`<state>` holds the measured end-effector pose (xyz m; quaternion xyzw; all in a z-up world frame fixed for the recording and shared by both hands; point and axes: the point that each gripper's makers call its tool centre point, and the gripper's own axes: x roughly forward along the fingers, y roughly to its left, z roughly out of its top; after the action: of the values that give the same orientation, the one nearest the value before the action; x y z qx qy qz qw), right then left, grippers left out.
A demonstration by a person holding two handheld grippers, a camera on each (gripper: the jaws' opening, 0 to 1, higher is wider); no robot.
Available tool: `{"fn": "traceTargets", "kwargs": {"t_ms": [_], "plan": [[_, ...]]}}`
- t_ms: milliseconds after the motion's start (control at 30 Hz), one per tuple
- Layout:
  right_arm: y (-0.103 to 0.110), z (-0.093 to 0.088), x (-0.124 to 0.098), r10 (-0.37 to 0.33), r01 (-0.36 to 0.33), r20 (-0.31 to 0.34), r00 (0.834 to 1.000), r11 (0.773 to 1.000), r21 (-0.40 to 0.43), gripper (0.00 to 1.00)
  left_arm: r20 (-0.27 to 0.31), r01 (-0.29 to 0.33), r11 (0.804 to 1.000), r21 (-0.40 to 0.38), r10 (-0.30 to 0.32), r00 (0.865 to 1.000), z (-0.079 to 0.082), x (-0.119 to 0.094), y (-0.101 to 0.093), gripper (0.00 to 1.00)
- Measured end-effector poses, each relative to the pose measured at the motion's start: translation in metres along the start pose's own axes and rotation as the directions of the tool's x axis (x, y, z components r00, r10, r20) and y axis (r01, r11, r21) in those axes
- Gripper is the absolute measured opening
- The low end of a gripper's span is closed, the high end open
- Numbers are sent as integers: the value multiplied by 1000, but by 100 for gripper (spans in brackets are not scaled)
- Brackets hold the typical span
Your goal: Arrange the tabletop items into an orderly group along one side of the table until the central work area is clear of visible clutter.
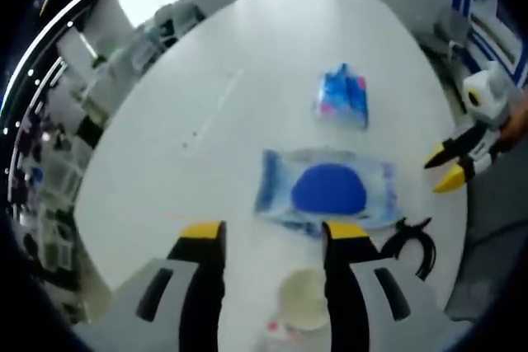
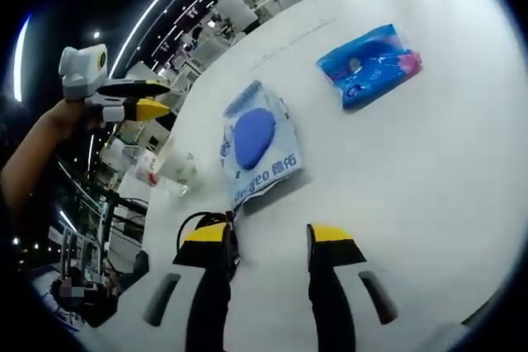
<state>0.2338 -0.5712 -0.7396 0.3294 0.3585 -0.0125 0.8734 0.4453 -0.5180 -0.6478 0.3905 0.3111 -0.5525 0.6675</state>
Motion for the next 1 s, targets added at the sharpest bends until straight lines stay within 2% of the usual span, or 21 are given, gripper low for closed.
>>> {"fn": "traceTargets", "kwargs": {"t_ms": [233,1000], "plan": [[5,-5,5,4,-4,-16,1000,1000,6,35,11,73,997,-32,-73,997,1,15,-1,38],[11,-2,30,13,-11,-32,999,998,63,31,-61,128,989,-67,-132,989,-19,77,15,27]]}}
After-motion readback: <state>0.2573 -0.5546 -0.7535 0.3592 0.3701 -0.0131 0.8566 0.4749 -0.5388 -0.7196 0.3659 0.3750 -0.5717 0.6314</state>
